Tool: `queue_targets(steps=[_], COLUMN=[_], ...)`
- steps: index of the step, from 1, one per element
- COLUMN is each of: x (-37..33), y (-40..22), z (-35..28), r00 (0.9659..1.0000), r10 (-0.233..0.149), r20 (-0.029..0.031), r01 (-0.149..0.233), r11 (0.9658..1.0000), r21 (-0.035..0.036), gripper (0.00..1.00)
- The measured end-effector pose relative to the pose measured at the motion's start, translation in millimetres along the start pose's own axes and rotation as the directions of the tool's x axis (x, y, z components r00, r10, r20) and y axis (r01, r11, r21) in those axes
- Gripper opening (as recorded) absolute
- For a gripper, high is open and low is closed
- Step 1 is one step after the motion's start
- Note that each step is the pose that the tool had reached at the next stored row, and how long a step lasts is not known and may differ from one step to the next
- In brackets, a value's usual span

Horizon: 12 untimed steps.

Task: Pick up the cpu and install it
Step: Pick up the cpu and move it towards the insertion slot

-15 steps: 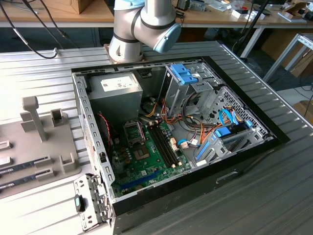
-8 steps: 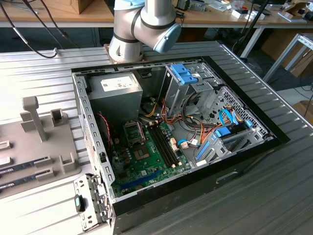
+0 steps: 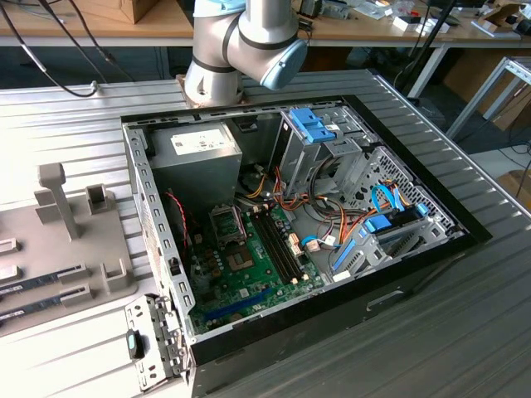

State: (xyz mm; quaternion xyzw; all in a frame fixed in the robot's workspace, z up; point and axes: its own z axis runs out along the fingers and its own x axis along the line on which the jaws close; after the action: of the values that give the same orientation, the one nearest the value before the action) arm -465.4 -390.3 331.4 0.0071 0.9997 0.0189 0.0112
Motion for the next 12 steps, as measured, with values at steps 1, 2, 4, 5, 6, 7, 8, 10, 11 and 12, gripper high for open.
queue_targets(steps=[1,2,4,5,6,7,8,10,11,12], x=[0.0,0.0,-0.1,-0.1,-0.1,-0.1,-0.1,-0.1,-0.1,-0.1], y=[0.0,0.0,0.1,0.1,0.1,0.1,0.2,0.2,0.2,0.2], z=[-0.3,-0.8,-1.8,-2.5,-3.1,-3.5,-3.8,-4.5,-4.9,-5.3], r00=[1.0,1.0,1.0,1.0,1.0,1.0,1.0,1.0,1.0,1.0], r10=[0.0,0.0,0.0,0.0,0.0,0.0,0.0,0.0,0.0,0.0], r20=[0.0001,0.0001,0.0001,0.0,0.0001,0.0,0.0,0.0001,0.0,0.0], r01=[0.0,0.0,0.0,0.0,0.0,0.0,0.0,0.0,0.0,0.0], r11=[1.0,1.0,1.0,1.0,1.0,1.0,1.0,1.0,1.0,1.0], r21=[0.0,0.0,0.0,0.0,0.0,0.0,0.0,0.0,0.0,0.0], gripper=[0.47,0.47,0.47,0.47,0.47,0.47,0.47,0.47,0.47,0.47])
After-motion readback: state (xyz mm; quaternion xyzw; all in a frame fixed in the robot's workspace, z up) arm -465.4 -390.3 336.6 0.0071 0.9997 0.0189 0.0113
